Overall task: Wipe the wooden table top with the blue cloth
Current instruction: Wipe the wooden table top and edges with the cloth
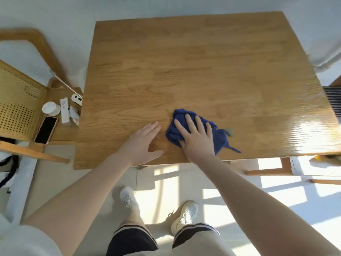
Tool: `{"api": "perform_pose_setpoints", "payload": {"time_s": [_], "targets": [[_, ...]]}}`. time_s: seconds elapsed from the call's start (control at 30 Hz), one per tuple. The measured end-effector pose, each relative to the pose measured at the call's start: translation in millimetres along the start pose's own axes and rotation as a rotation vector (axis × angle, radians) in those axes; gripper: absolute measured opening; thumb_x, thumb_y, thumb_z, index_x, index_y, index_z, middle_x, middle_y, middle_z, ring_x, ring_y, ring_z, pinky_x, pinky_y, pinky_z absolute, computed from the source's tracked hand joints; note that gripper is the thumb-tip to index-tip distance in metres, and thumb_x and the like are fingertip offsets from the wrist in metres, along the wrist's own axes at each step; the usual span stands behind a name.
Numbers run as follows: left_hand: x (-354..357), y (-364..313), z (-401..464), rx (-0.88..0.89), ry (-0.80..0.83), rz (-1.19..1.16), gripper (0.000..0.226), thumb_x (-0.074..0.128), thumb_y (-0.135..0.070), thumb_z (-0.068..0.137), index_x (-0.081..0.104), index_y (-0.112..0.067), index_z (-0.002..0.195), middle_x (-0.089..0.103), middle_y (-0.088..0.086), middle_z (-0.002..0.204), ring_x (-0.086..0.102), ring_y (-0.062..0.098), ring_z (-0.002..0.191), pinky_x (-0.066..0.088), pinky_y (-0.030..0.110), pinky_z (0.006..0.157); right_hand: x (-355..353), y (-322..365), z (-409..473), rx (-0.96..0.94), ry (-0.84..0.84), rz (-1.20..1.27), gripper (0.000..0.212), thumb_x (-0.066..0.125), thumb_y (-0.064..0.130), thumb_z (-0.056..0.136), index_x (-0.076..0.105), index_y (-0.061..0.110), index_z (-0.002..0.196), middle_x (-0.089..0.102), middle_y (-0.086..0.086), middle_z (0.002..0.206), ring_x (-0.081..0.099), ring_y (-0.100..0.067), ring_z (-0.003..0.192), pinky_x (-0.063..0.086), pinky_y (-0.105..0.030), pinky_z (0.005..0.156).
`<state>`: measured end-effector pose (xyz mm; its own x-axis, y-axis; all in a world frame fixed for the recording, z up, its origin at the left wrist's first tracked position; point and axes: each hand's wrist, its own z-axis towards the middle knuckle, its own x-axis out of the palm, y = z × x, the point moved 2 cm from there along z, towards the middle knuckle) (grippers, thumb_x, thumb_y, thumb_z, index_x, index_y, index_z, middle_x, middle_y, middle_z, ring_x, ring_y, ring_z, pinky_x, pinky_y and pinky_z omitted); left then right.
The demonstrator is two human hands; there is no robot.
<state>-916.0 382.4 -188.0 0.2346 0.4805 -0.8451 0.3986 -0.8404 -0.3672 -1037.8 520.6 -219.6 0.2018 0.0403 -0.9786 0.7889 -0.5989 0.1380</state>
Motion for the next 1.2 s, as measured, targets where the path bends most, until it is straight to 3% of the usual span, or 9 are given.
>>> {"api": "perform_pose_setpoints", "payload": {"time_s": [0.17,0.33,0.43,0.57,0.67,0.8,0.97,1.07,1.2], "targets": [[-41,72,-11,-0.086,-0.288,-0.006,0.057,0.054,-0.023,0.09,0.035,-0.016,0.143,0.029,0.0,0.152,0.032,0.022,0.136,0.028,0.038,0.11,12,75,31,-0.27,0.045,-0.036,0.057,0.043,0.043,0.092,0.02,0.037,0.144,0.019,-0.004,0.155,0.016,-0.032,0.142,0.009,-0.054,0.112],[-90,164,-1,-0.233,-0.387,-0.111,0.05,0.054,-0.019,0.091,0.041,-0.011,0.139,0.033,0.003,0.148,0.031,0.021,0.136,0.022,0.032,0.112,20,148,86,-0.493,-0.016,-0.077,0.057,0.057,0.042,0.085,0.037,0.034,0.138,0.04,-0.005,0.146,0.037,-0.033,0.134,0.025,-0.055,0.107],[-124,210,22,-0.195,-0.396,-0.144,0.049,0.053,-0.015,0.091,0.042,-0.011,0.138,0.034,0.004,0.148,0.031,0.021,0.136,0.022,0.029,0.111,14,196,144,-0.508,0.0,-0.054,0.052,0.053,0.039,0.086,0.04,0.032,0.137,0.042,-0.006,0.145,0.038,-0.033,0.133,0.026,-0.055,0.107],[-160,263,55,-0.164,-0.434,-0.203,0.047,0.05,-0.017,0.093,0.04,-0.011,0.139,0.033,0.002,0.148,0.032,0.018,0.135,0.023,0.026,0.11,0,246,245,-0.422,-0.044,-0.005,0.041,0.038,0.038,0.082,0.062,0.028,0.113,0.059,-0.004,0.129,0.053,-0.03,0.12,0.039,-0.052,0.099],[-173,293,83,-0.135,-0.413,-0.284,0.048,0.045,-0.023,0.096,0.036,-0.01,0.141,0.032,0.002,0.148,0.031,0.015,0.135,0.021,0.023,0.109,-11,252,325,-0.389,-0.038,-0.023,0.031,0.048,0.034,0.085,0.063,0.022,0.11,0.058,-0.004,0.127,0.041,-0.032,0.13,0.026,-0.052,0.107],[-175,319,112,-0.062,-0.393,-0.322,0.049,0.046,-0.029,0.095,0.037,-0.011,0.14,0.035,0.002,0.146,0.033,0.013,0.132,0.019,0.014,0.103,-24,237,408,-0.405,-0.064,-0.088,0.038,0.039,0.037,0.084,0.063,0.02,0.107,0.057,-0.002,0.124,0.036,-0.03,0.132,0.023,-0.05,0.107],[-149,321,131,0.131,-0.145,-0.189,0.08,0.04,-0.061,0.084,0.023,-0.014,0.147,0.023,-0.002,0.153,0.027,0.014,0.137,0.021,0.026,0.112,-40,234,485,-0.377,-0.061,-0.189,0.032,0.045,0.032,0.085,0.063,0.018,0.108,0.056,-0.001,0.123,0.034,-0.028,0.129,0.02,-0.044,0.107],[-138,323,138,0.175,-0.18,-0.22,0.091,0.033,-0.069,0.077,0.027,-0.009,0.145,0.025,0.0,0.153,0.029,0.016,0.137,0.025,0.036,0.114,-48,235,515,-0.358,-0.02,-0.255,0.032,0.046,0.031,0.086,0.064,0.017,0.109,0.057,-0.001,0.122,0.034,-0.026,0.129,0.019,-0.041,0.107],[-136,320,134,0.156,-0.13,-0.375,0.084,0.044,-0.06,0.085,0.015,-0.013,0.148,0.015,-0.005,0.155,0.017,0.011,0.141,0.017,0.032,0.116,-46,241,496,-0.546,0.043,-0.319,0.039,0.037,0.034,0.079,0.069,0.013,0.086,0.067,-0.003,0.094,0.048,-0.029,0.114,0.027,-0.041,0.102]]}}
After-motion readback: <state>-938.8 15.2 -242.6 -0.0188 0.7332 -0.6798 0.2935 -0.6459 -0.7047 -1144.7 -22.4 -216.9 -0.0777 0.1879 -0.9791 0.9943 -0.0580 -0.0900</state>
